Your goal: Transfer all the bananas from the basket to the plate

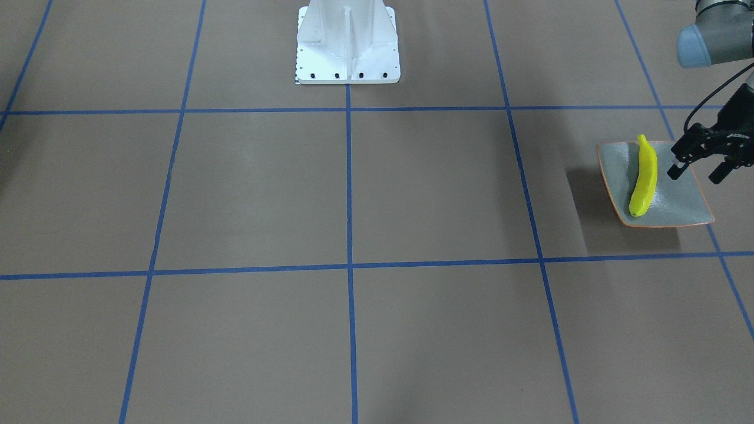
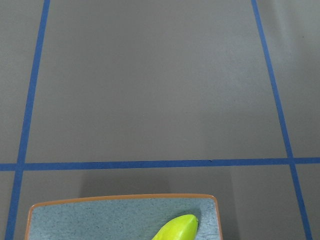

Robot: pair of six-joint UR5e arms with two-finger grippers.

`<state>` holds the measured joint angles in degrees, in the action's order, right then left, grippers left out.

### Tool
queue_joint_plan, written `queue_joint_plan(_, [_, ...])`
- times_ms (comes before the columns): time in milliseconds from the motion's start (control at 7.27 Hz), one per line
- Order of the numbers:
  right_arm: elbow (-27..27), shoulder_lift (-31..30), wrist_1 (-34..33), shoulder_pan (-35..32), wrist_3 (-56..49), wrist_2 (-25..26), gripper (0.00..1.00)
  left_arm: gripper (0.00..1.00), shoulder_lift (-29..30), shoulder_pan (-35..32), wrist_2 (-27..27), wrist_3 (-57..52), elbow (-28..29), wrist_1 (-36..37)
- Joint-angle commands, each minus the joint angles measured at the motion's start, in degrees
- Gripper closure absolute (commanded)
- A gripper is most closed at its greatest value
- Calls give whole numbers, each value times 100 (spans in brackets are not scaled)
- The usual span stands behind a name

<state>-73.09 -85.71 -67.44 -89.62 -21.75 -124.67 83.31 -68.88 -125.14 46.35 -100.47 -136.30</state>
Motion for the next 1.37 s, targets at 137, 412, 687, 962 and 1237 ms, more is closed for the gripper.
queue_joint_plan(137, [-1072,89,-261,319,1501,-856,100,0,290,59,-80,391,-34,-475])
queue_joint_plan(412, [-2063,142,-261,1030,3107,-867,100,0,929,469,-90,514,-34,-546])
queue_joint_plan(687, [-2726,588,-252,1743,4909,-832,100,0,1685,814,-81,1949,-43,-564])
queue_joint_plan(962, [-2991,1132,-243,2236,6193,-823,100,0,2397,1095,-63,3145,-60,-555])
queue_joint_plan(1237, [-3228,1870,-243,3025,7757,-273,100,0,3223,1569,-11,4184,-25,-555])
